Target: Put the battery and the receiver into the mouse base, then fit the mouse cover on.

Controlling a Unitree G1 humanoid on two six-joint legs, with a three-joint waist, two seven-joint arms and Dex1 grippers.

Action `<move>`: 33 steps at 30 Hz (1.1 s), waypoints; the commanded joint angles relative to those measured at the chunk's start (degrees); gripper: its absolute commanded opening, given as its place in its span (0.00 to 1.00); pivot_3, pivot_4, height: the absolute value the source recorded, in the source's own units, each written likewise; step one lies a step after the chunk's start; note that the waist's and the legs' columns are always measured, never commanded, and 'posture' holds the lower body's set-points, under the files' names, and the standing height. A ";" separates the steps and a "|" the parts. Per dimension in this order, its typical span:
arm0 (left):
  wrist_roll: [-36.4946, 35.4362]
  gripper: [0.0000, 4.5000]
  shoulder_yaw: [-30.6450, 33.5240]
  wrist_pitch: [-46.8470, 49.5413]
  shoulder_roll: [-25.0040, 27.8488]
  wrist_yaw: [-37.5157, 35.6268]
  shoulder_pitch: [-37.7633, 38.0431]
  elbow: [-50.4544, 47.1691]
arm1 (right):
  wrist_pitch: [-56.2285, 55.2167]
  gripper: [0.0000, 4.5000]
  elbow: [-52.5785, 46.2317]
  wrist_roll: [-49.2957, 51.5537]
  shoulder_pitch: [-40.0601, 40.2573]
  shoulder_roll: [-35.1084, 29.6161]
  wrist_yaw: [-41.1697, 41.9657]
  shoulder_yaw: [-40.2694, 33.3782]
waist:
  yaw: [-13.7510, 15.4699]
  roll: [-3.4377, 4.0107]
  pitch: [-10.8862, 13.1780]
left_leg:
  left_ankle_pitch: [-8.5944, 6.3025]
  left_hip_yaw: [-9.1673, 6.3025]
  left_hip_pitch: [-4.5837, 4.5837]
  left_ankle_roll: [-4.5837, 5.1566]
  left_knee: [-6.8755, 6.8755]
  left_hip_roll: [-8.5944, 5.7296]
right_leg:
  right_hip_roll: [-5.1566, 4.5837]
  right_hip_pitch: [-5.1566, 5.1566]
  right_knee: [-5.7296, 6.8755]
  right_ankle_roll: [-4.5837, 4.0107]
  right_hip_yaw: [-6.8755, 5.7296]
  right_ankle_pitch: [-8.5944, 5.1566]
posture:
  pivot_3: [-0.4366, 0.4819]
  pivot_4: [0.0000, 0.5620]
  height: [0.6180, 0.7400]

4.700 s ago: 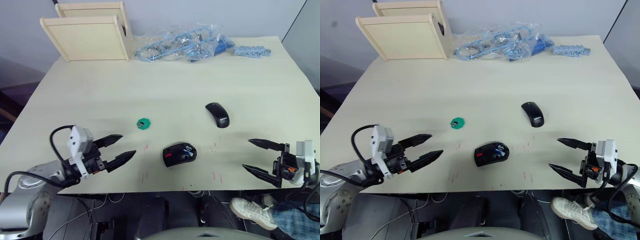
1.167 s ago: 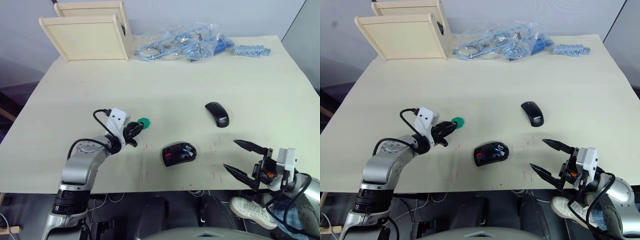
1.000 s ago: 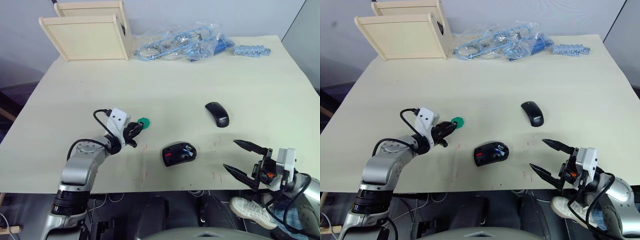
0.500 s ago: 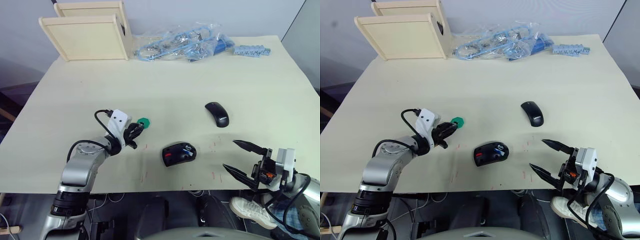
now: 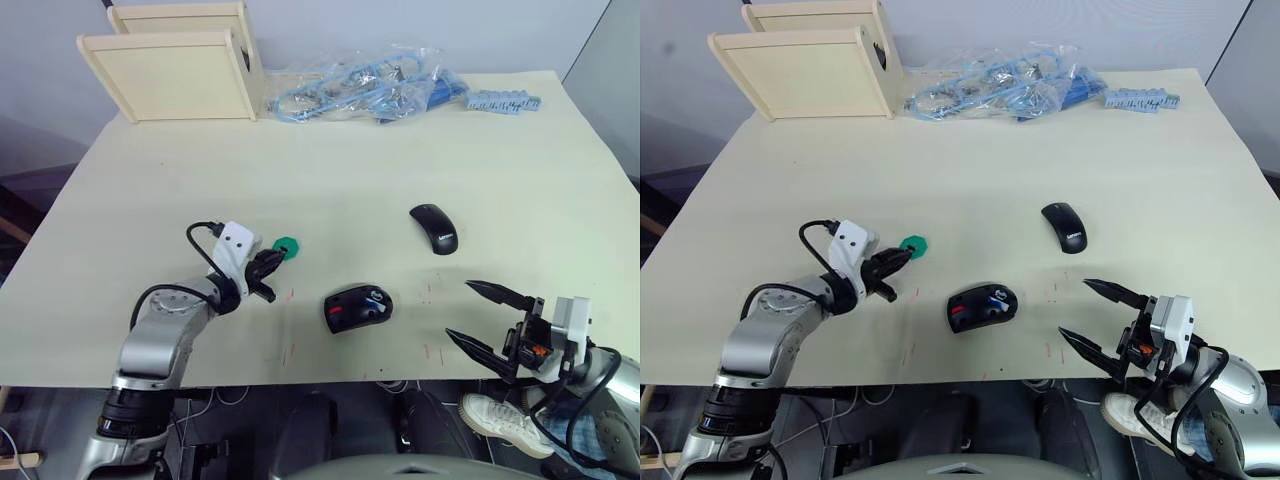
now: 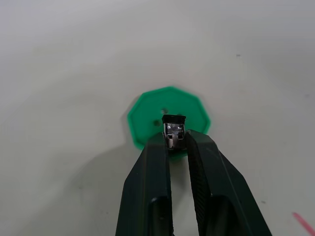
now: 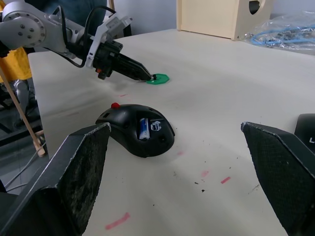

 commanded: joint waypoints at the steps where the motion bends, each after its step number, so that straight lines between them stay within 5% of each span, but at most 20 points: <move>1: -4.22 0.00 3.89 0.73 3.65 -4.99 -1.87 -3.22 | 2.28 1.00 -3.64 2.50 -1.30 -0.59 -0.93 -0.07 | -0.03 -0.02 0.01 | 0.00 0.00 -0.02 0.00 0.00 0.00 | 0.00 -0.02 0.02 0.00 0.01 0.00 | 0.48 0.27 1.00; 9: -10.90 0.00 6.11 3.00 14.22 -17.00 -5.08 -4.29 | 13.44 1.00 -9.80 4.70 -5.75 -3.42 -7.17 1.04 | -0.04 -0.03 0.03 | 0.00 0.00 -0.06 0.00 0.00 -0.01 | 0.01 -0.08 0.03 -0.01 0.00 -0.01 | 0.48 0.27 1.00; 18: -13.15 0.00 1.03 1.86 17.59 -25.85 -12.08 -3.58 | 29.62 1.00 -14.86 14.12 -15.25 -7.30 -15.41 0.54 | -0.10 -0.05 0.04 | 0.01 -0.04 -0.86 -0.01 0.36 -0.10 | 0.07 -0.82 0.28 -0.01 -0.05 0.02 | 0.48 0.27 1.00; 26: -9.11 0.00 -7.70 -3.13 15.75 -30.92 -18.82 -1.35 | 53.50 1.00 -10.55 29.84 -31.70 -12.72 -27.70 2.27 | -0.11 -0.09 0.06 | 0.02 0.01 -0.97 0.00 0.43 -0.14 | 0.09 -0.88 0.30 -0.01 -0.08 0.02 | 0.48 0.27 1.00; 33: -4.95 0.00 -13.73 -8.49 11.34 -33.35 -25.59 1.91 | 71.85 1.00 2.31 41.71 -48.91 -6.62 -40.99 6.82 | -0.17 -0.12 0.08 | 0.03 0.11 -1.19 0.02 0.48 -0.15 | 0.13 -1.03 0.34 -0.03 -0.17 0.04 | 0.48 0.27 1.00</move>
